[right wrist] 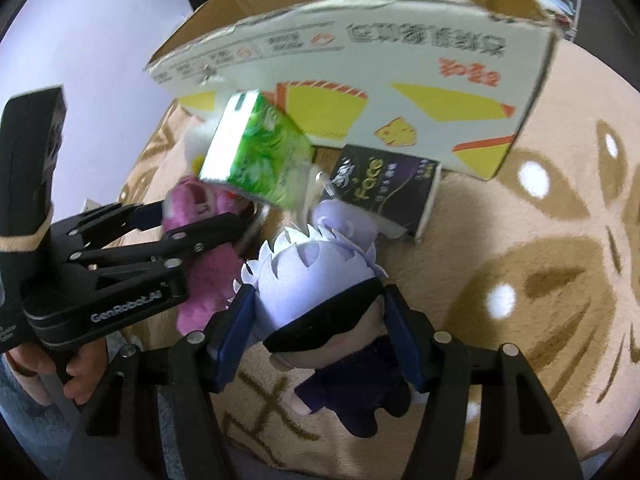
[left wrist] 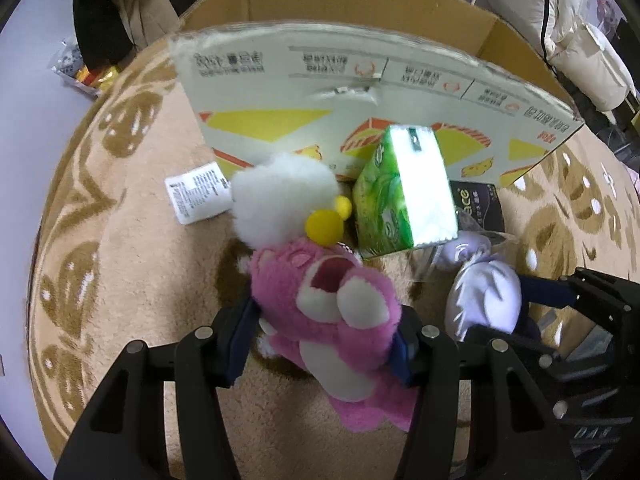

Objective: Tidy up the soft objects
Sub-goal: 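Grasp the pink bear plush with the left tool while the right tool grasps the white-haired doll, then lift both plushes over the box and open both tools to drop them inside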

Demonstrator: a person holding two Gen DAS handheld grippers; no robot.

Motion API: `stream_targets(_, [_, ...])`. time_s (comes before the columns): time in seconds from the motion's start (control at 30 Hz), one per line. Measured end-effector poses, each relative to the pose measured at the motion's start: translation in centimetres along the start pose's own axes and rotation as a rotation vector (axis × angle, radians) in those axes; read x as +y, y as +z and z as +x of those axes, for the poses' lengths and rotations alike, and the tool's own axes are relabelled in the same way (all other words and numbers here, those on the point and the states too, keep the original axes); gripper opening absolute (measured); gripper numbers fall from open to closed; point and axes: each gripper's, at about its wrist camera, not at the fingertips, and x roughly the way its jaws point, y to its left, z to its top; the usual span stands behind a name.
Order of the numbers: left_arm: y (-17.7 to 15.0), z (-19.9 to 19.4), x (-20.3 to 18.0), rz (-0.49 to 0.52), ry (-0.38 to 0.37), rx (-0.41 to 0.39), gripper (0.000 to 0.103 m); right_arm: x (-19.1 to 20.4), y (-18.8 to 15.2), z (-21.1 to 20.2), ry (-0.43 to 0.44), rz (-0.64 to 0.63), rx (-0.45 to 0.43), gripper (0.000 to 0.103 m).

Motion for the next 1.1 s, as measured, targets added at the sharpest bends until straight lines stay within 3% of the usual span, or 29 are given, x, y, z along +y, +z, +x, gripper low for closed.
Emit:
stream_targets(0.27, [-1.3, -3.7, -1.3, 0.014, 0.055, -0.141, 0.055, -1.0, -0.1, -3.4, -0.062, 0.036, -0.135, 0.067])
stream_targets(0.57, [-1.8, -9.0, -2.6, 0.003, 0.127, -0.376, 0.055, -1.2, -0.9, -8.6, -0.093, 0.039, -0.395, 0.067])
stream_targets(0.8, [-1.6, -10.7, -1.9, 0.022, 0.167, -0.548, 0.055, 0.5, -1.3, -11.4, -0.125, 0.022, -0.624, 0.067])
stream_targets(1.1, [-1.9, -13.4, -2.3, 0.043, 0.230, -0.714, 0.055, 1.4, -1.4, -13.4, -0.168, -0.018, -0.751, 0.067])
